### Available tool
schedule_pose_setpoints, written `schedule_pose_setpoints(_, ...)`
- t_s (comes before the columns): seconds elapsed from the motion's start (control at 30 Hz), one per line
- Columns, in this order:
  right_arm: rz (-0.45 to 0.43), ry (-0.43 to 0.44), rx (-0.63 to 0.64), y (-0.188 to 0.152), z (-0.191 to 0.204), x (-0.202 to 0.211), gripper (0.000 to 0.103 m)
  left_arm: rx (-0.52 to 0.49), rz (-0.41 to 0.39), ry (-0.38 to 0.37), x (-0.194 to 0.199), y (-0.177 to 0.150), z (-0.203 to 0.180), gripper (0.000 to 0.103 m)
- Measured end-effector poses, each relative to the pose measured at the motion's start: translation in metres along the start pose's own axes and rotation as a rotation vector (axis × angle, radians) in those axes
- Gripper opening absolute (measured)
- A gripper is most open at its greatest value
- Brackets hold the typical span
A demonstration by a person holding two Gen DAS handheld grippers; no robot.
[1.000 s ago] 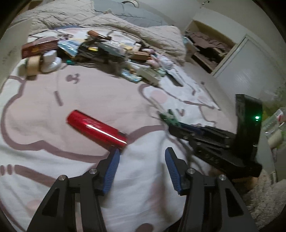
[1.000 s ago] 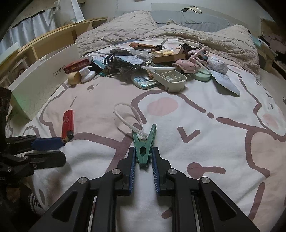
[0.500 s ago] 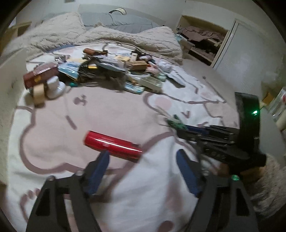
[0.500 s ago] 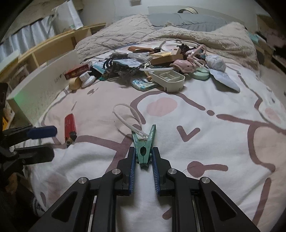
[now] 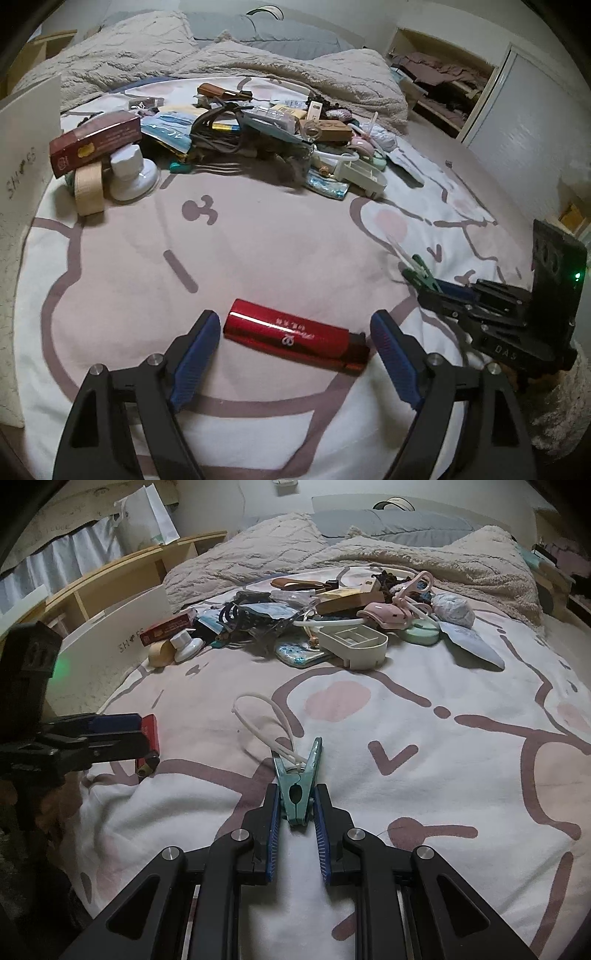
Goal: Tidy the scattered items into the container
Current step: 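Lift the clothespin with the right tool while left approaches the red lighter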
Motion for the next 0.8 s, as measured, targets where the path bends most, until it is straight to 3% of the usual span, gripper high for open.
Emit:
schedule_pose_setpoints(0.23,0.021,0.019,0.014,0.005,0.000,0.005,0.018,0.011,-0.002,-0.023,0.005,-0.007,-0.007,0.086)
schedule_pose_setpoints(0.63,0.053,-0.098,0.140,0.007,0.010,0.011,0.018,-0.067,-0.025,0.060,0.001,-0.027,-0.031,0.097)
schedule_pose_setpoints(0.8,0.059,-0.150,0.162,0.009,0.002,0.014,0.018,0.024,-0.066,0.101,-0.001,-0.028,-0.028,0.098)
Point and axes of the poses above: each gripper's, at about its wrist camera, not at the fingertips, and x roughly against the way its jaws point, z to its left, y to its top, the point moved 1 cm from there along -x, roughly the way its jaws point, and after that the axes turned 7 degrees about -z, right-handed, at the moved point
